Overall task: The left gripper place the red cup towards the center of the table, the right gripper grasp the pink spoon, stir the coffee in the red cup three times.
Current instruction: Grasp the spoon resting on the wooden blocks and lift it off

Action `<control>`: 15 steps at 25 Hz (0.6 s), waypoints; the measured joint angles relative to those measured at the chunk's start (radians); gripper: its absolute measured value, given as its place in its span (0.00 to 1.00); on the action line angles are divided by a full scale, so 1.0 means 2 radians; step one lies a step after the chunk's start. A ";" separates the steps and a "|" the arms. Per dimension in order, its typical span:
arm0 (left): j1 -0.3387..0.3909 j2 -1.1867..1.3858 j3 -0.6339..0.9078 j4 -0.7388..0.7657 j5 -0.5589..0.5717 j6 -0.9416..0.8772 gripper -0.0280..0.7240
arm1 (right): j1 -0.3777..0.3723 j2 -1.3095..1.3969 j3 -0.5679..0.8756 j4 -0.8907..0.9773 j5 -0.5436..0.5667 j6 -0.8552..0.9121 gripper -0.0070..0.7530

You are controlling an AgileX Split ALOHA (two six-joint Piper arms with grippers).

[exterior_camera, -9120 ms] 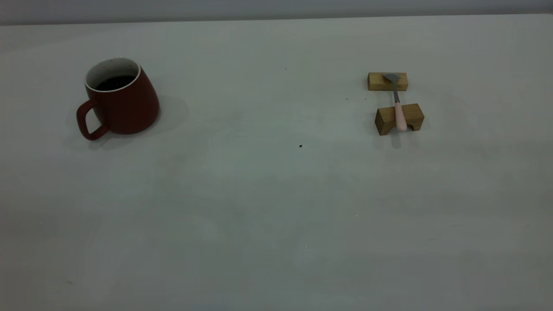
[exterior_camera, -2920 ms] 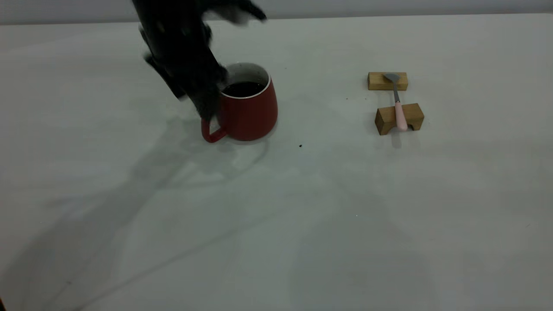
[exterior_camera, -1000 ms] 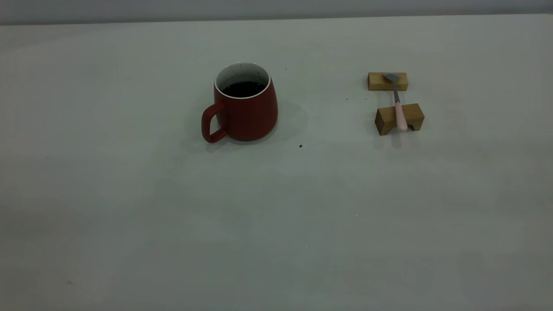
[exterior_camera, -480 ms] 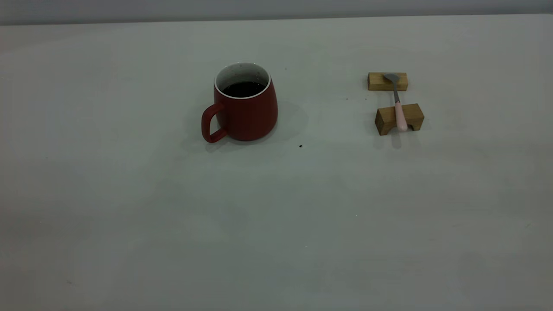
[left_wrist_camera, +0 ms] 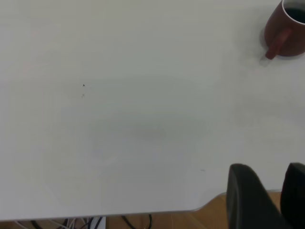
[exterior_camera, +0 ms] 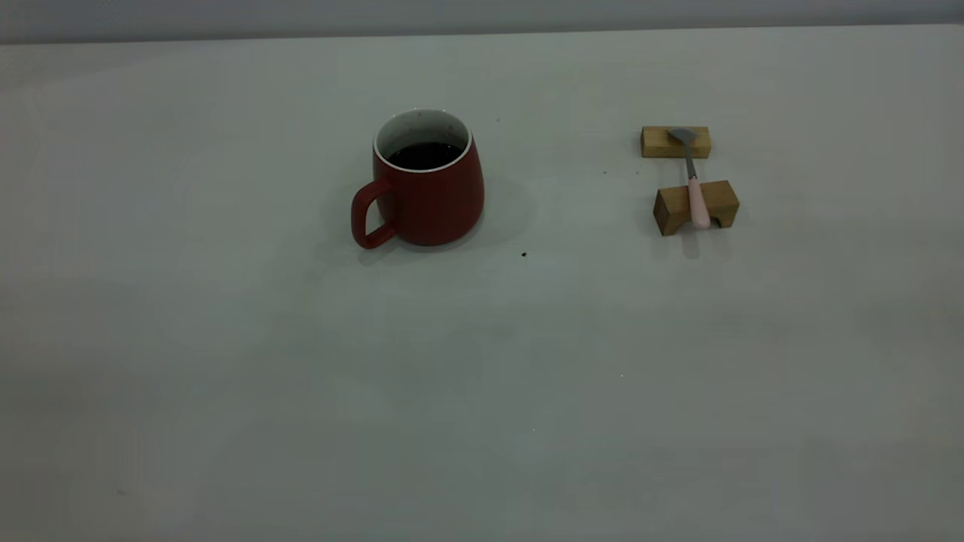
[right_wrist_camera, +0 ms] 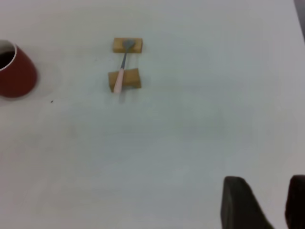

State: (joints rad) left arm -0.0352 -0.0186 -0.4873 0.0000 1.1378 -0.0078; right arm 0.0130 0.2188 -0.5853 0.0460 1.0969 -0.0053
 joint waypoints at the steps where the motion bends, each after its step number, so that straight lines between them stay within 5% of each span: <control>1: 0.000 0.000 0.000 0.000 0.000 0.000 0.37 | 0.000 0.038 -0.015 -0.005 -0.012 -0.001 0.42; 8: 0.000 0.000 0.000 0.000 0.000 0.000 0.37 | 0.000 0.341 -0.105 -0.005 -0.131 -0.007 0.76; 15: 0.000 0.000 0.000 0.000 0.000 0.000 0.37 | 0.035 0.641 -0.204 0.039 -0.175 -0.052 0.92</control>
State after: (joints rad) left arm -0.0352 -0.0186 -0.4866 0.0000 1.1378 -0.0071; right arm 0.0832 1.5004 -0.9924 0.1238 0.7467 -0.1094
